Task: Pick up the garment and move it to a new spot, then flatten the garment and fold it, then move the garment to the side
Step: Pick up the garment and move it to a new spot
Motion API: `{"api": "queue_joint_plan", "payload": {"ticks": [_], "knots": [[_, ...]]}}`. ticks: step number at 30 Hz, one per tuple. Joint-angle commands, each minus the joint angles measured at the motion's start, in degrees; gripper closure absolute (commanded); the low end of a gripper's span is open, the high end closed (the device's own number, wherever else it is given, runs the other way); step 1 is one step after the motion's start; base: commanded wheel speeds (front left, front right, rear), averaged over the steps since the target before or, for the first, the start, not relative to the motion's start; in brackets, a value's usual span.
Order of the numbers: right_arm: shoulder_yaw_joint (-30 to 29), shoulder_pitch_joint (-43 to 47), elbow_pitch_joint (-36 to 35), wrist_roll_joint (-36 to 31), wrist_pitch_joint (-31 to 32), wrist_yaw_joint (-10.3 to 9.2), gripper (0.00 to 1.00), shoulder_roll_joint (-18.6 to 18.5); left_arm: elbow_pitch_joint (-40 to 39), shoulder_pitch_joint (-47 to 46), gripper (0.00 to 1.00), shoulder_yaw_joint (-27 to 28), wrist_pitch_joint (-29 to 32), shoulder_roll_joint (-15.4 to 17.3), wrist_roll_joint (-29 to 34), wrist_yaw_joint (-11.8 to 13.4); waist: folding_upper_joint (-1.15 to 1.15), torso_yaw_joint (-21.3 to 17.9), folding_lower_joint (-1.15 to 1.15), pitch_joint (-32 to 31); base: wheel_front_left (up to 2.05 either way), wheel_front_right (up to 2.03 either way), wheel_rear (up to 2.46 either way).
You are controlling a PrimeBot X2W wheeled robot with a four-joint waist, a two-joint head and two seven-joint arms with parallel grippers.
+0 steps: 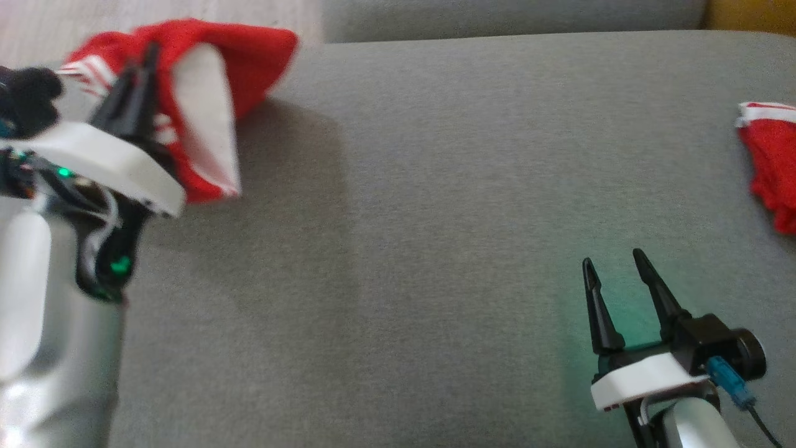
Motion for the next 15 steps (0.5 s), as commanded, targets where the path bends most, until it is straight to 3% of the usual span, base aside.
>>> {"api": "queue_joint_plan", "payload": {"ticks": [1, 9, 12, 15], "knots": [[1.37, 0.02, -1.50, 0.72, -0.63, 0.39, 0.00, -0.11, -6.12, -0.60, 1.00, 1.13, 2.06, 1.79, -1.82, -0.25, 0.00, -2.14, 0.01, -1.08, 0.00, 0.00, 0.00], [2.11, -0.40, -1.48, 3.48, -0.63, 0.39, 0.00, -0.10, -31.32, 8.88, 1.00, -5.11, 15.54, -0.50, -14.65, 0.06, 0.00, -9.63, 0.01, -0.78, 0.00, 0.00, 0.00], [2.77, -0.93, -1.56, 4.48, -0.63, 0.39, 0.00, -0.10, -34.96, 9.83, 1.00, -6.69, 18.93, -1.08, -17.49, 1.20, 0.00, -12.55, 0.01, 0.10, 0.00, 0.00, 0.00], [3.37, -1.71, -1.55, 5.78, -0.63, 0.39, 0.00, -0.10, -33.45, 10.09, 1.00, -7.13, 20.61, -0.67, -17.30, 2.42, 0.00, -15.66, 0.01, 1.11, 0.00, 0.00, 0.00]]}}
